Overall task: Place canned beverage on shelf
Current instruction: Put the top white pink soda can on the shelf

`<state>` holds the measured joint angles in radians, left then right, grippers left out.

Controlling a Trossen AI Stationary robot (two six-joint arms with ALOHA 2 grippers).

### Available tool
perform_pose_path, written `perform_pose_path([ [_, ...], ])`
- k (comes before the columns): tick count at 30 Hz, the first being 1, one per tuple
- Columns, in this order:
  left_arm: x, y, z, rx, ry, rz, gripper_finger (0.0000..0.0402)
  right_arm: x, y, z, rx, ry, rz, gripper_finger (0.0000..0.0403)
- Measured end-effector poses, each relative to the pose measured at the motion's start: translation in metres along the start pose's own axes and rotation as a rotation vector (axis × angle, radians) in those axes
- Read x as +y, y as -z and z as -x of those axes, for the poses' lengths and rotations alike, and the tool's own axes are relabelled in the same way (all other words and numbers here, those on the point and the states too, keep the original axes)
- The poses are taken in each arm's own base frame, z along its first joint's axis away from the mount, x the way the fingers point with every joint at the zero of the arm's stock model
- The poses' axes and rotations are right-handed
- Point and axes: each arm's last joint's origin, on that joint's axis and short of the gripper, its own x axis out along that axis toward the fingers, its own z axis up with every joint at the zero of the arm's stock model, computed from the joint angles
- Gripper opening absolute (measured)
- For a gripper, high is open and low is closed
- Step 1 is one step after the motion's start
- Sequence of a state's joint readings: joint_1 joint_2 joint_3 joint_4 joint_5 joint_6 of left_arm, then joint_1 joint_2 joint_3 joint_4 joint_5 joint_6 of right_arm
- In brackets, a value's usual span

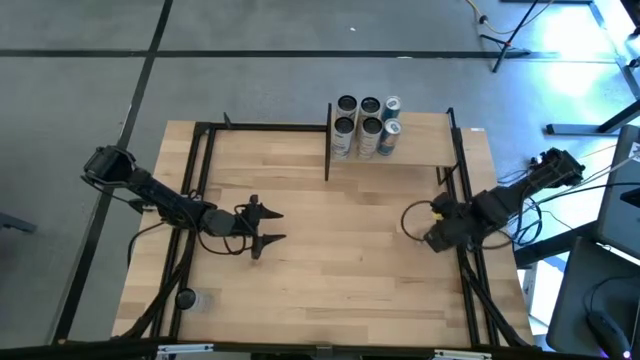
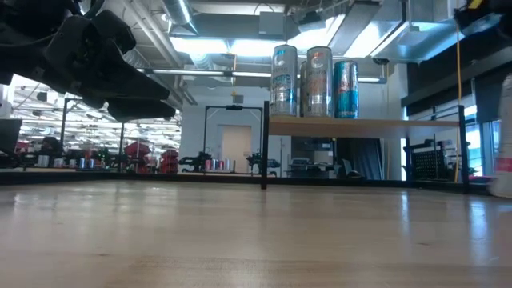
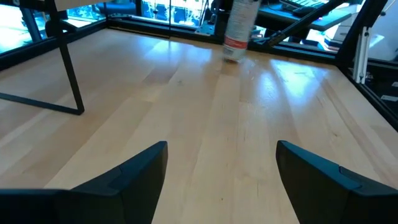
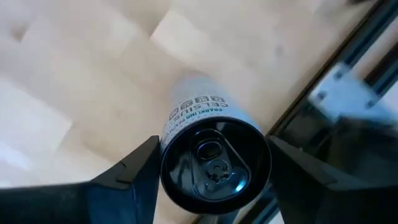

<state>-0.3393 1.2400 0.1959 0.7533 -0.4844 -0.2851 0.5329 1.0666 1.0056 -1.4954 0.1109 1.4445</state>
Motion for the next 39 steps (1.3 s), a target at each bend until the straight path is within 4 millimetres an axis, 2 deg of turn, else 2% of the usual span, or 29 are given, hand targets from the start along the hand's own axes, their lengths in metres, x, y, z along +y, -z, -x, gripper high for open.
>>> perform_pose_path([
  [5, 0.0, 0.0, 0.0, 0.0, 0.0, 0.0, 0.0285, -0.002, -0.018, 0.001, -0.033, 0.0, 0.001, 0.0219],
  [14, 0.0, 0.0, 0.0, 0.0, 0.0, 0.0, 0.0285, 0.004, -0.051, -0.003, -0.147, -0.067, 0.066, 0.0243],
  [30, -0.003, 0.001, 0.001, 0.002, 0.013, -0.004, 0.0285, 0.037, -0.071, -0.027, -0.205, 0.007, 0.308, 0.0302],
  [33, -0.003, 0.001, 0.001, 0.002, 0.013, -0.004, 0.0285, 0.037, -0.071, -0.023, -0.181, -0.007, 0.341, 0.0311],
  [39, -0.003, 0.001, 0.001, 0.002, 0.013, -0.004, 0.0285, 0.032, -0.072, 0.001, -0.234, -0.005, 0.368, 0.0314],
])
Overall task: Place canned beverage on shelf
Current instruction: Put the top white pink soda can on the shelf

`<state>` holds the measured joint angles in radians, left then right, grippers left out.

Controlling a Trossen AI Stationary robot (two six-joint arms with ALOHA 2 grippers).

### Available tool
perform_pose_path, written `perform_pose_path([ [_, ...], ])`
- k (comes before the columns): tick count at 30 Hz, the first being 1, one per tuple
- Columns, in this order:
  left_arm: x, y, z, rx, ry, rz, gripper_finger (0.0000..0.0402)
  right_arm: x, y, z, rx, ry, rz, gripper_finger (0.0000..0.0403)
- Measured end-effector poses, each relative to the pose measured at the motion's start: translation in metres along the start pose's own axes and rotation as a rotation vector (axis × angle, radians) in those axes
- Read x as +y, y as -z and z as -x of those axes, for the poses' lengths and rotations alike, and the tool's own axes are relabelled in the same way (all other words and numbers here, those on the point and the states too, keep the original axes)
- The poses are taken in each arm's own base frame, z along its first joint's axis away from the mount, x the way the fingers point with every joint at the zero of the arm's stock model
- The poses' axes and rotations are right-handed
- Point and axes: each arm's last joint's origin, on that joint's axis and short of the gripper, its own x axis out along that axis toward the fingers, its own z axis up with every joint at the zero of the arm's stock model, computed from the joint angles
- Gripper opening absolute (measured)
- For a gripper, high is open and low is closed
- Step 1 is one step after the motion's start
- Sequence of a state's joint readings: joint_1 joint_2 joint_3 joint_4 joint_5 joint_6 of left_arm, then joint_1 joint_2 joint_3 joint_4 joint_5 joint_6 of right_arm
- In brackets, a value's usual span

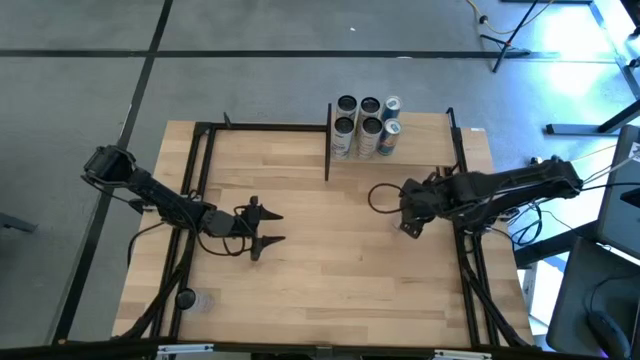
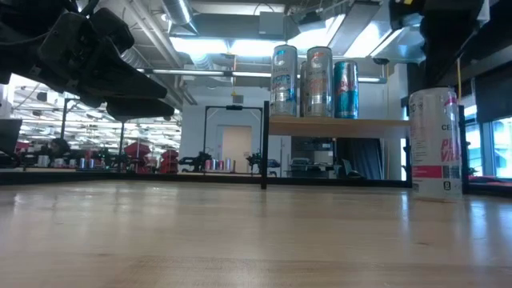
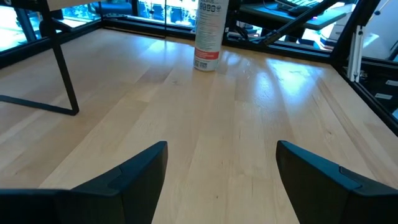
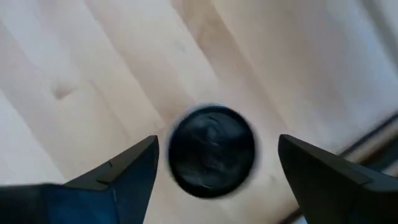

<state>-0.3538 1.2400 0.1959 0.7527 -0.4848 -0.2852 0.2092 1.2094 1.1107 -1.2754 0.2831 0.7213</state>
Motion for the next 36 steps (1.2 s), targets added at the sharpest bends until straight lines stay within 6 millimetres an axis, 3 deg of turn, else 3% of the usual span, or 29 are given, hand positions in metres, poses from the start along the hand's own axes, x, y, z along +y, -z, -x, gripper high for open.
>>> perform_pose_path([
  [5, 0.0, 0.0, 0.0, 0.003, 0.007, 0.0, 0.0285, -0.02, 0.014, 0.014, -0.015, 0.06, -0.006, 0.0315],
  [9, 0.0, 0.0, 0.0, 0.005, 0.011, 0.0, 0.0285, -0.037, 0.034, 0.02, -0.048, -0.005, -0.002, 0.0315],
  [15, 0.0, 0.0, 0.0, 0.004, 0.011, 0.0, 0.0285, -0.053, 0.064, 0.013, -0.138, -0.102, 0.036, 0.0315],
  [20, 0.0, 0.0, 0.0, 0.0, 0.012, 0.003, 0.0285, -0.059, 0.076, 0.001, -0.142, -0.12, 0.0, 0.0315],
  [27, 0.0, 0.0, 0.0, 0.0, 0.012, 0.002, 0.0285, -0.049, 0.077, -0.022, -0.166, -0.168, 0.129, 0.0315],
  [36, 0.0, 0.0, 0.0, 0.0, 0.012, 0.002, 0.0285, -0.026, 0.063, -0.044, -0.166, -0.155, 0.221, 0.0315],
])
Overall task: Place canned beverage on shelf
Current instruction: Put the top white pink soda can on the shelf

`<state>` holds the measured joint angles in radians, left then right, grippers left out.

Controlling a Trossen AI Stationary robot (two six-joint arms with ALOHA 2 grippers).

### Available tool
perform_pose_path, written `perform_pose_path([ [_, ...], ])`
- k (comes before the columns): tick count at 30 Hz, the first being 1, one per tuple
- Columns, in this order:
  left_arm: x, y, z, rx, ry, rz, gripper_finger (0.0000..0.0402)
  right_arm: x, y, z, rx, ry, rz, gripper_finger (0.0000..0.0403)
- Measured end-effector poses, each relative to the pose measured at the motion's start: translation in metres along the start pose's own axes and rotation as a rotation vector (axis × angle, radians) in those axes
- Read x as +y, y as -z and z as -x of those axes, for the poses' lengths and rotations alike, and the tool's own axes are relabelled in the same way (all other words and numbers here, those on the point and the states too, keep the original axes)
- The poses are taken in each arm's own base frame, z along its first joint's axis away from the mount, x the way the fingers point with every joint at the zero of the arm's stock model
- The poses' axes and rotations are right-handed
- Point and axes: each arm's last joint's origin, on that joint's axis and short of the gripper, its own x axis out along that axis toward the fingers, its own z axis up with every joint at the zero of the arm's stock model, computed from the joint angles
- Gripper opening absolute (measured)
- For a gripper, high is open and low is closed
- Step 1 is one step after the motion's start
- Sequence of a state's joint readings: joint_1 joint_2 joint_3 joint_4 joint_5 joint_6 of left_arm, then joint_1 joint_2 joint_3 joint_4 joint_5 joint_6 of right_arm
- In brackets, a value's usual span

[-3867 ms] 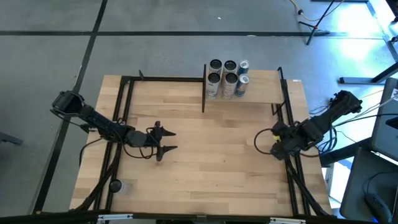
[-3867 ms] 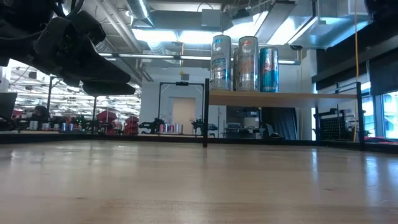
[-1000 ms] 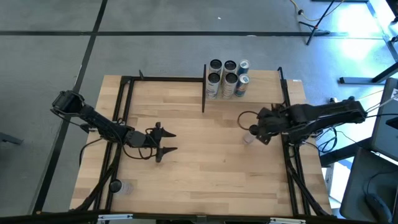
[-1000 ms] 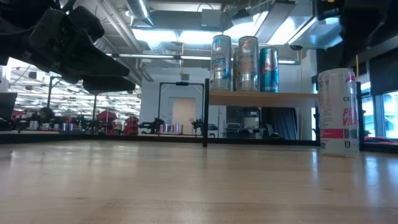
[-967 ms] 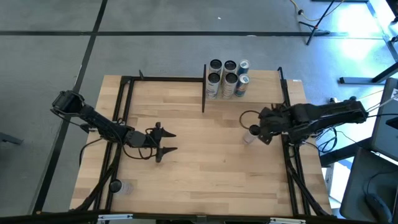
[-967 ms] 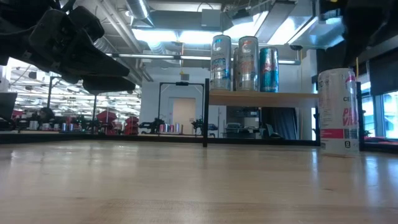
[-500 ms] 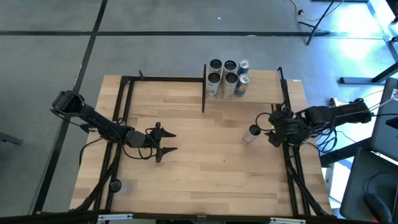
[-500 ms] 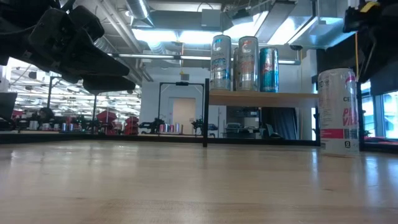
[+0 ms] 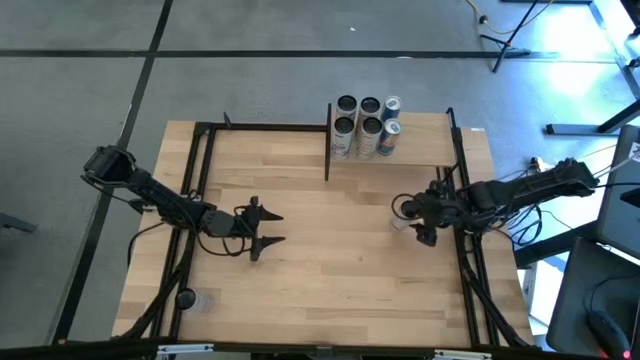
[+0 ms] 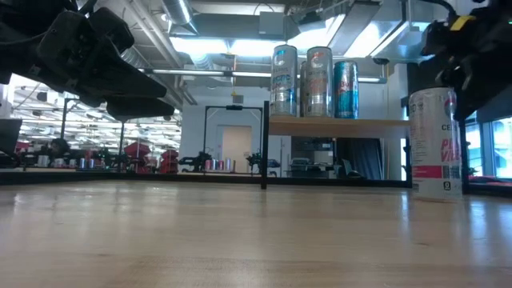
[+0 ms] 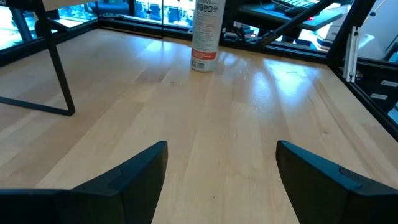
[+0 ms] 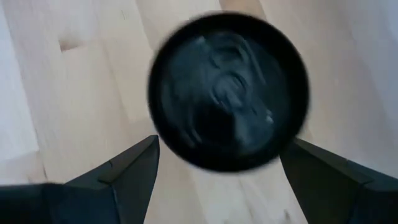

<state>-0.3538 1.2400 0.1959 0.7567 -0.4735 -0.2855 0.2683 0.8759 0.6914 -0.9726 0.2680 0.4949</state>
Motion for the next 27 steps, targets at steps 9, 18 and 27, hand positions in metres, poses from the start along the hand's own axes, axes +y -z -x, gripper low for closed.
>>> perform_pose_path([
  [9, 0.0, 0.0, 0.0, 0.004, -0.001, -0.002, 0.0285, 0.015, -0.016, -0.018, -0.02, -0.05, 0.04, 0.0315],
  [18, 0.0, 0.001, 0.0, 0.007, 0.0, -0.003, 0.0285, 0.018, -0.022, -0.021, -0.071, -0.034, 0.026, 0.0312],
  [27, 0.0, 0.001, 0.0, 0.007, 0.002, -0.003, 0.0285, 0.019, -0.024, -0.021, -0.093, -0.039, -0.075, 0.022],
])
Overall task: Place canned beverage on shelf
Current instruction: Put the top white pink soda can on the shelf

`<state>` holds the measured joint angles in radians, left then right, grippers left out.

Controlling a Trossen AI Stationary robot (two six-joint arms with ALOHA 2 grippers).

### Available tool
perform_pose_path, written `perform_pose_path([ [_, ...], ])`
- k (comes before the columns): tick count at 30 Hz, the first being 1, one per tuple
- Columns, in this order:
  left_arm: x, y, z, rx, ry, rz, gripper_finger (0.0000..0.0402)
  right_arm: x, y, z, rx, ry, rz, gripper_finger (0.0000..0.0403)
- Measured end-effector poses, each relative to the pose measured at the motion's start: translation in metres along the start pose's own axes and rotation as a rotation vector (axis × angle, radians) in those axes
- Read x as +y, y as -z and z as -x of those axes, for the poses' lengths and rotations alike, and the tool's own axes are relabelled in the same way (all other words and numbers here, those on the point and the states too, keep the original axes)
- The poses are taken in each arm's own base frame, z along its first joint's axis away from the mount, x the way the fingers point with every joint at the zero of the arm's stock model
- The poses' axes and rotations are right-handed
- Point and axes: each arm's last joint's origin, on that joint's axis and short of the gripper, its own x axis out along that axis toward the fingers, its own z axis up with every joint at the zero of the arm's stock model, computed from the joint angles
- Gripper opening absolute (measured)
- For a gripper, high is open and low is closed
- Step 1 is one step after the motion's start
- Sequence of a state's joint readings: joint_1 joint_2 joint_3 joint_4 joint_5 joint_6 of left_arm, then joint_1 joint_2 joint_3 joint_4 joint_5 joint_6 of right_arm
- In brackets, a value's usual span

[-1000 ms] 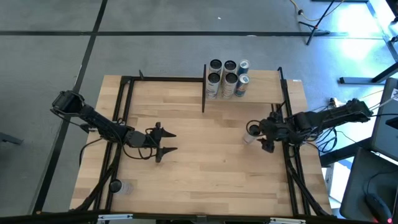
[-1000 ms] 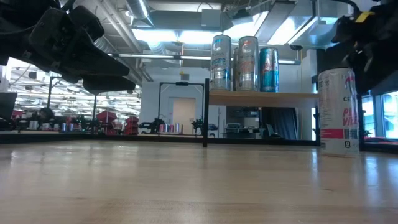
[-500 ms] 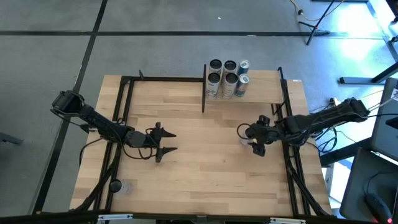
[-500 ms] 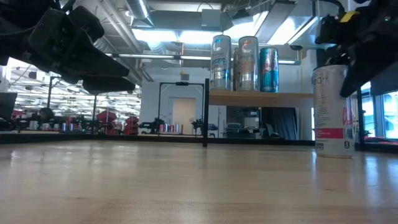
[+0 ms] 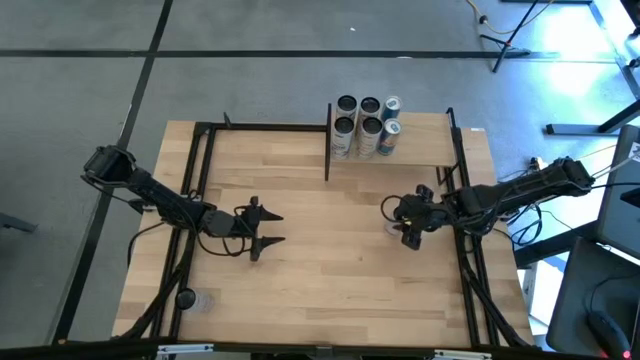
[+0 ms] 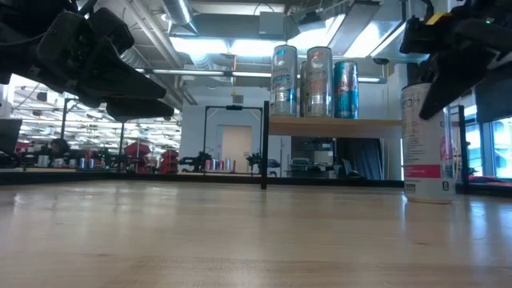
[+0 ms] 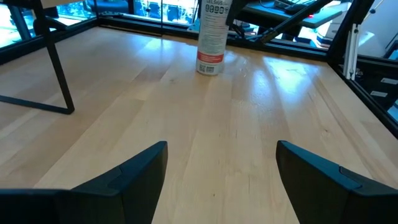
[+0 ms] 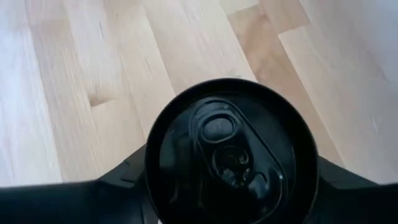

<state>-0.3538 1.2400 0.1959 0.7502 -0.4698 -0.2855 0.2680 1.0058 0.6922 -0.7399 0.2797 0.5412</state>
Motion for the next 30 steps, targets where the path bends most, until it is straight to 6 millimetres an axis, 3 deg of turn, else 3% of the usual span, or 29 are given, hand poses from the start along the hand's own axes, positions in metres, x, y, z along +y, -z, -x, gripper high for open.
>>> perform_pose_path([
  [4, 0.0, 0.0, 0.0, -0.001, 0.0, 0.001, 0.0285, 0.0, -0.002, 0.003, -0.003, 0.008, -0.032, 0.022],
  [7, 0.0, 0.0, 0.0, -0.004, 0.001, 0.003, 0.0285, 0.002, -0.015, 0.018, -0.036, 0.024, -0.06, 0.022],
  [15, 0.0, -0.001, 0.0, -0.007, 0.002, 0.03, 0.0285, -0.006, -0.062, 0.106, -0.203, 0.139, -0.126, 0.022],
  [21, 0.0, -0.001, 0.0, -0.007, 0.002, 0.049, 0.0285, -0.035, -0.079, 0.165, -0.276, 0.274, -0.242, 0.022],
  [30, 0.0, -0.001, 0.0, -0.007, 0.002, 0.052, 0.0285, -0.087, -0.096, 0.182, -0.31, 0.505, -0.381, 0.022],
])
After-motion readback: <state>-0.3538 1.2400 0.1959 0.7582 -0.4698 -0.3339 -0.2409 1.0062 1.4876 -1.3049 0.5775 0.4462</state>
